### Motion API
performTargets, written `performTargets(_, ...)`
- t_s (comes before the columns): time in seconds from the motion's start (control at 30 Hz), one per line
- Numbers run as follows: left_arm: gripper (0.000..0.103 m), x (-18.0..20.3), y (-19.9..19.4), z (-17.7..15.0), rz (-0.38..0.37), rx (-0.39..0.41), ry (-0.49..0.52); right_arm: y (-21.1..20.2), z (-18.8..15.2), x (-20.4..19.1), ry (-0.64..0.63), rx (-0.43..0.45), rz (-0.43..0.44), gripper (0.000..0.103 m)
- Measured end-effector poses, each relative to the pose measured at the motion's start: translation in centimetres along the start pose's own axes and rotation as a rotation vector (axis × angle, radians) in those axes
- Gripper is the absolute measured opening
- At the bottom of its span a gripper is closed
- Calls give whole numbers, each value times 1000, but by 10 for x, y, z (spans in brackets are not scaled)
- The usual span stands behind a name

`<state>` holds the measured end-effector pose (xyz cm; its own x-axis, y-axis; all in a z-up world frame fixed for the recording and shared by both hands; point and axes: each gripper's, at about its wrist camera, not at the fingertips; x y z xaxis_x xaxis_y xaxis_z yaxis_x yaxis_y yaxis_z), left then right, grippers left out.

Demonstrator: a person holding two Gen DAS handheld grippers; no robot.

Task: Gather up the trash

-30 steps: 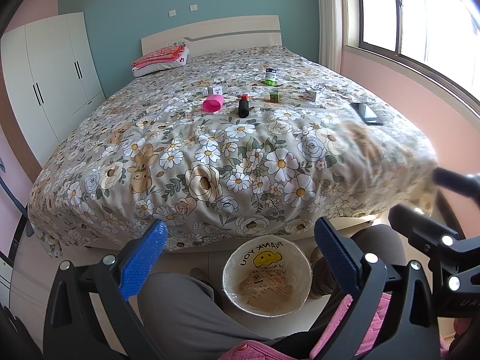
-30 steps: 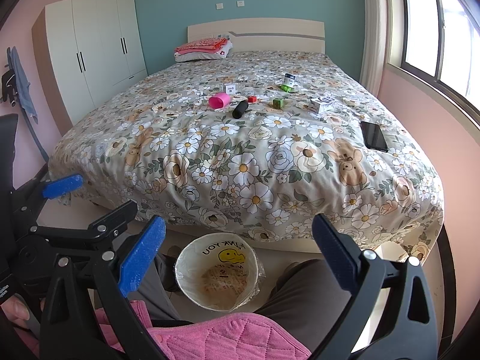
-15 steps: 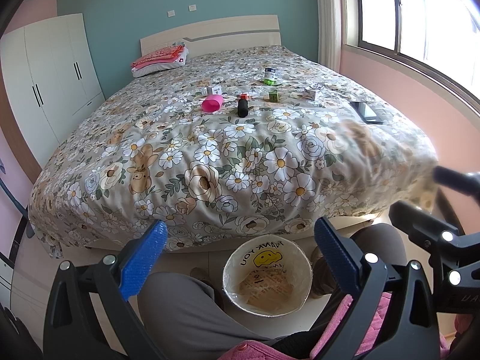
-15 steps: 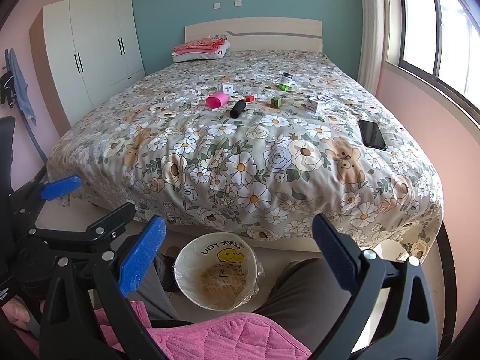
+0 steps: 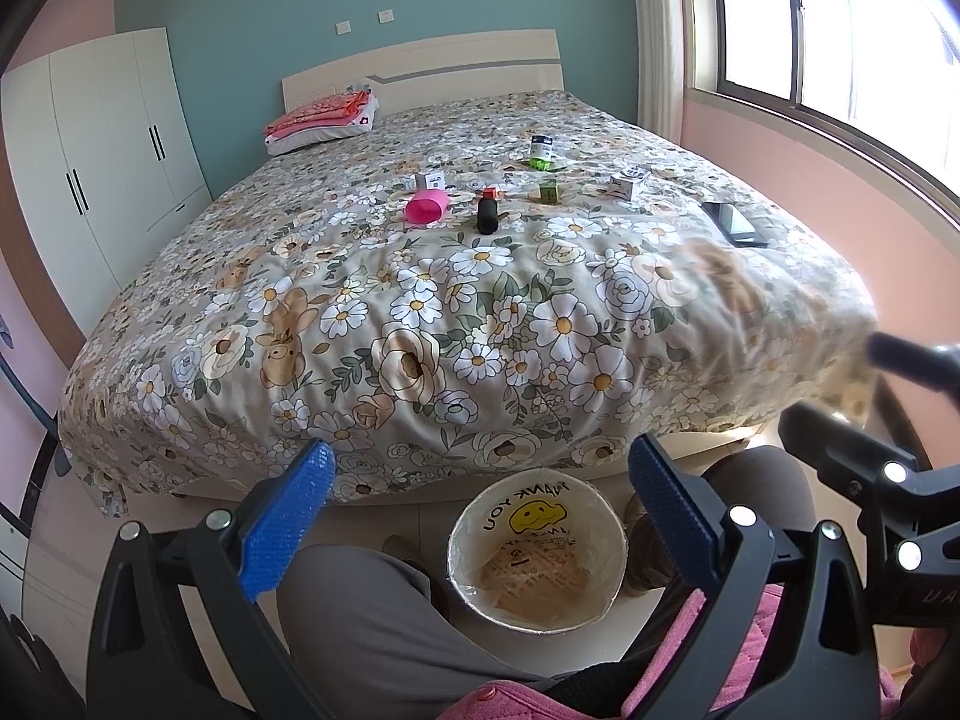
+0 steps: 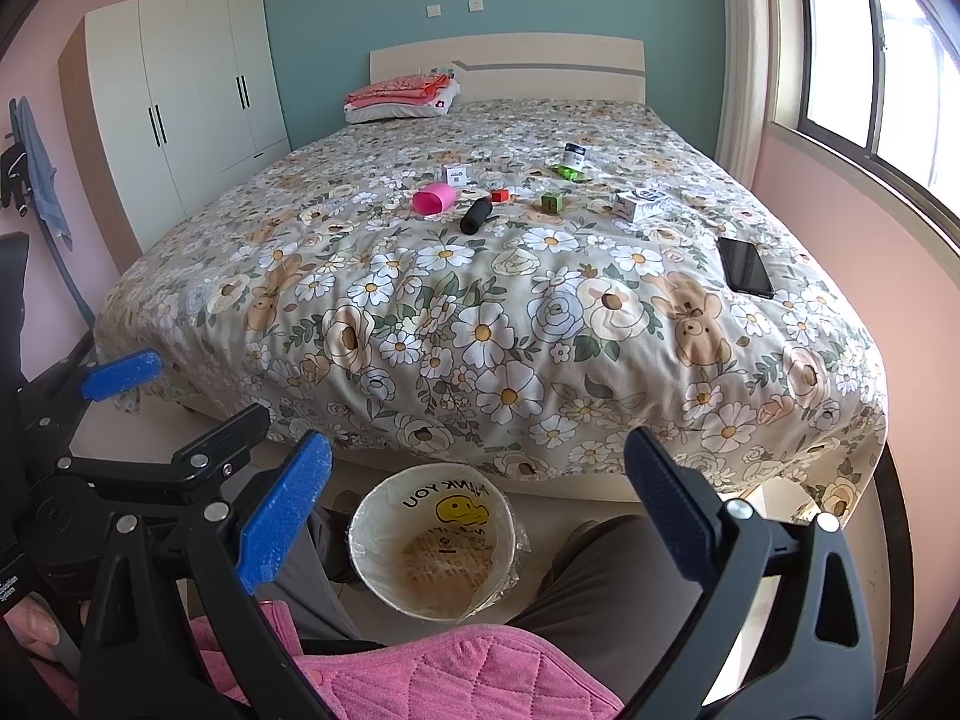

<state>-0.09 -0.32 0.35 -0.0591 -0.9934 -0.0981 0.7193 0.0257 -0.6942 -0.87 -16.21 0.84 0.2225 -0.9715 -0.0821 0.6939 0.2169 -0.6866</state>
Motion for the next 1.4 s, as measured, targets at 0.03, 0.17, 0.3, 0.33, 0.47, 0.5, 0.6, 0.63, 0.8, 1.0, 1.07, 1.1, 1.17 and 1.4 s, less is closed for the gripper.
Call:
performTargets(0.03,100,-3,0,-1,1,1,-1,0,0,0,0,0,0,96)
performTargets(0.17,100,-5,0,-1,1,1,-1,0,0,0,-1,-2,-1,96)
performTargets(0.3,100,-6,0,-2,2,1,-2,1,0,0,0,-2,-1,96)
performTargets(0.33,100,-7,0,-2,2,1,-1,0,0,0,0,-2,-1,96)
performTargets(0.47,100,-6,0,-2,2,1,-1,1,0,0,-1,-1,-1,96)
performTargets(0.5,100,-7,0,-2,2,1,-1,1,0,0,-1,-1,-1,96)
performTargets(0.6,100,-5,0,-2,2,1,0,1,0,0,1,-4,1,96)
performTargets(0.63,100,-6,0,-2,1,0,0,1,-1,0,1,-5,0,96)
performTargets(0.8,100,-8,3,-2,-9,6,14,3,-1,1,-6,0,-5,96)
performTargets(1.0,100,0,13,10,-20,12,37,7,9,7,-12,20,-43,96)
performTargets(1.07,100,2,18,18,-25,10,37,10,20,13,-4,24,-43,96)
performTargets(1.1,100,1,20,22,-29,12,36,12,24,16,0,24,-44,96)
performTargets(1.17,100,2,26,32,-32,16,34,15,33,21,2,31,-55,96)
performTargets(1.4,100,-1,53,74,-73,17,-8,32,73,46,29,64,-93,96)
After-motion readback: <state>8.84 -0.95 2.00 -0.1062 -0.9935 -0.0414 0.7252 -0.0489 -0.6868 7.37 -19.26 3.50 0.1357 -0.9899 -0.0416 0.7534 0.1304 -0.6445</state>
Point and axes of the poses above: each gripper's, at about its wrist camera, not at the fingertips, and y roughly the way its jaws point, x to its right, z to its top, and after that the axes turned 1 degree about -x, right-handed
